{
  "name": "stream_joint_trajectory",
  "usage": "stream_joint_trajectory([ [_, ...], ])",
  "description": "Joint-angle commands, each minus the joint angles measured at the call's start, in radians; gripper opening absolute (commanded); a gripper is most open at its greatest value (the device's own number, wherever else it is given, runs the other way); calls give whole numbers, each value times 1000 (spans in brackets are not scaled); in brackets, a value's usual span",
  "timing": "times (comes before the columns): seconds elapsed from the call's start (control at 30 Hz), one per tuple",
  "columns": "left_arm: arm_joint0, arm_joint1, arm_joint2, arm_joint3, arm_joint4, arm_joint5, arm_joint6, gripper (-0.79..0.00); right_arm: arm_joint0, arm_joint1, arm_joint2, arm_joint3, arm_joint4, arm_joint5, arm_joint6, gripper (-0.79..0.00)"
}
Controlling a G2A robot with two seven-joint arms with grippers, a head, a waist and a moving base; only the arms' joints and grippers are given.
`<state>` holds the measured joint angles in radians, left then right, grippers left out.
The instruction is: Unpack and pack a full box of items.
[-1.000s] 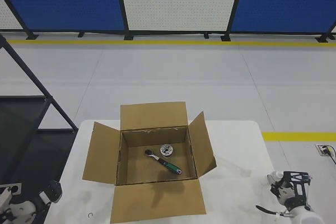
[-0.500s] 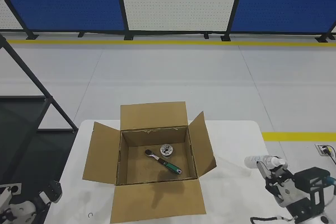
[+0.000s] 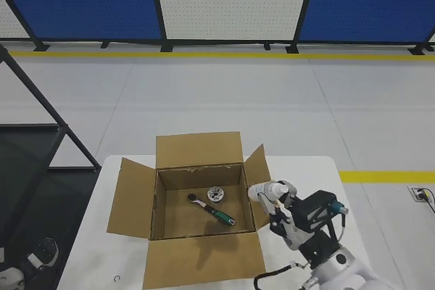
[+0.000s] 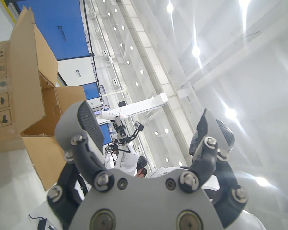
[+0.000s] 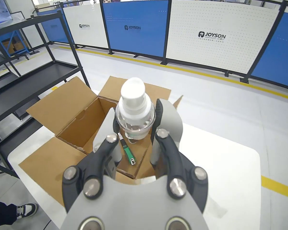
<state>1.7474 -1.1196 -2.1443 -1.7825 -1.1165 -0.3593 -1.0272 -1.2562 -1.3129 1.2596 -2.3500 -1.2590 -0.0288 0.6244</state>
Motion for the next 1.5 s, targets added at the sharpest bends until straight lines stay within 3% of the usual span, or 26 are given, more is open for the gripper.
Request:
stream_joint_trajectory([
  [0.0,6,-2,-6,8,-8,-3,-6,0,34,-6,-69,0,-33,39,40,-785],
  [0.2,18,-9,-15,14,-19,-8,-8,0,111,-25,-235,28,-174,130,165,-785],
  [0.77,18,-9,-15,14,-19,-8,-8,0,119,-26,-241,35,-190,135,169,-785],
  [0.93,-3,-7,-21,-15,-10,28,7,0,114,-31,-274,88,-182,104,102,-785],
  [1.17,-35,-5,-12,-28,49,49,-3,0,342,-79,-406,347,-91,62,127,-785],
  [1.47,-12,-13,-21,-23,48,36,-18,0,628,-174,-568,715,-21,120,164,-785],
])
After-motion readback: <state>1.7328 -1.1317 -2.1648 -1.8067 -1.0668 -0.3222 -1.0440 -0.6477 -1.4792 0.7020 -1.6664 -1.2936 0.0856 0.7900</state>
